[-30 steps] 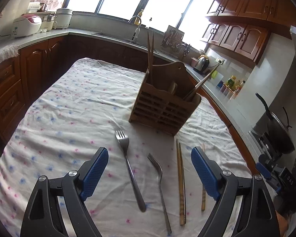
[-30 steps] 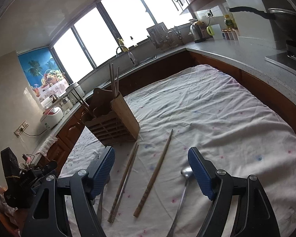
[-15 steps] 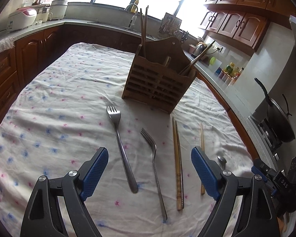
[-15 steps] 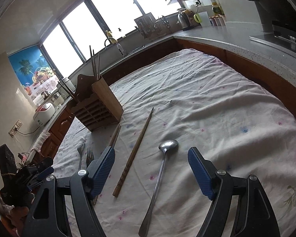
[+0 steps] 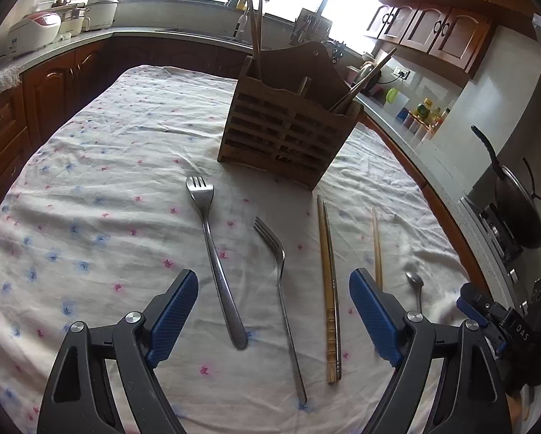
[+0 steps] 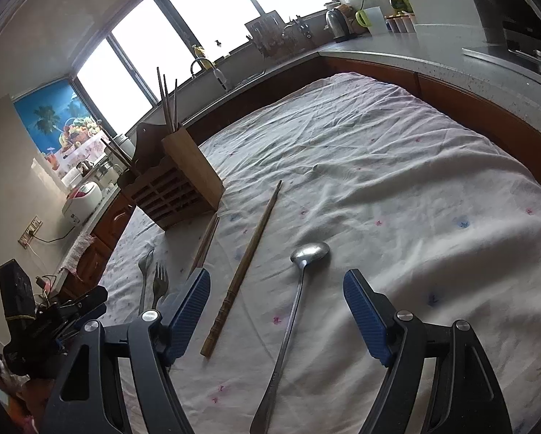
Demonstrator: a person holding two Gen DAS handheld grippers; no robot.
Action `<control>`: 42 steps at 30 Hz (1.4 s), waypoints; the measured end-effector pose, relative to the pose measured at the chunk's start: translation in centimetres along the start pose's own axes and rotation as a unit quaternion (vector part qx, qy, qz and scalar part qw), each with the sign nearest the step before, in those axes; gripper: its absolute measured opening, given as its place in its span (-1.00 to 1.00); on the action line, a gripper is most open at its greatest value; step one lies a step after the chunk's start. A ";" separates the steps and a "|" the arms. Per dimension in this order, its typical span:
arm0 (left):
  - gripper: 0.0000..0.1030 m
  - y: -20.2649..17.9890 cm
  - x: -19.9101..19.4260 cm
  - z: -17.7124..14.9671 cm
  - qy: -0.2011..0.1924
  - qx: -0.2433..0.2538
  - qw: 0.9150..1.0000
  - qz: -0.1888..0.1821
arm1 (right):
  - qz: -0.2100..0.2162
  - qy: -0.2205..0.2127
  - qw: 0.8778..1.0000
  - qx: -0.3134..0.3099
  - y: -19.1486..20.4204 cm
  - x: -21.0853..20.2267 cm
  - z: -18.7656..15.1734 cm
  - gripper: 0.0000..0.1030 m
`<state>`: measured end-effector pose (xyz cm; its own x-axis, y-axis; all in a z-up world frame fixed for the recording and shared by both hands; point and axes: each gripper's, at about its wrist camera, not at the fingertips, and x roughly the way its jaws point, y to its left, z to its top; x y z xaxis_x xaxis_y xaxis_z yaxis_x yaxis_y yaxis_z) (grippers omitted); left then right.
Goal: Organize utensils
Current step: 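Grasp a wooden chopstick with left tool while right tool grasps the metal spoon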
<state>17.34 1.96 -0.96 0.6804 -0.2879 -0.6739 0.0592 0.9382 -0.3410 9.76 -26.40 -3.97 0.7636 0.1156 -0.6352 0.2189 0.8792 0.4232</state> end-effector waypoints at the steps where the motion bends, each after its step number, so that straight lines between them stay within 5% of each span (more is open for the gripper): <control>1: 0.67 0.0 0.2 0.0 0.002 0.000 1.000 0.001 | 0.000 0.002 1.000 0.001 -0.1 0.2 0.0 0.52; 13: 0.65 -1.1 2.7 1.0 0.018 0.015 1.000 0.009 | 0.000 0.048 0.999 0.002 -0.5 3.1 -0.1 0.49; 23: 0.53 -1.3 6.1 2.5 0.036 0.017 0.999 0.011 | -0.013 0.083 0.996 -0.010 -0.2 5.4 0.1 -0.01; 27: 0.40 -1.7 8.4 3.1 0.059 0.025 0.998 0.016 | -0.019 0.095 0.995 -0.022 0.2 5.9 0.5 -0.04; 34: -0.20 -1.8 11.4 3.4 0.080 0.036 0.996 0.029 | -0.037 0.101 0.993 -0.044 0.6 6.6 0.8 -0.41; 37: -0.53 -1.6 11.8 3.5 0.082 0.036 0.996 0.028 | -0.047 0.104 0.992 -0.048 0.6 6.9 0.9 -0.84; 42: -0.79 -1.8 11.7 3.4 0.089 0.041 0.995 0.008 | -0.023 0.102 0.994 -0.029 0.0 6.6 0.9 -0.92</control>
<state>27.66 -2.45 -6.04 0.5428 -0.2945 -0.7866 0.1128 0.9536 -0.2792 15.32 -26.09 -7.57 0.6134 0.1597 -0.7735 0.2113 0.9105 0.3555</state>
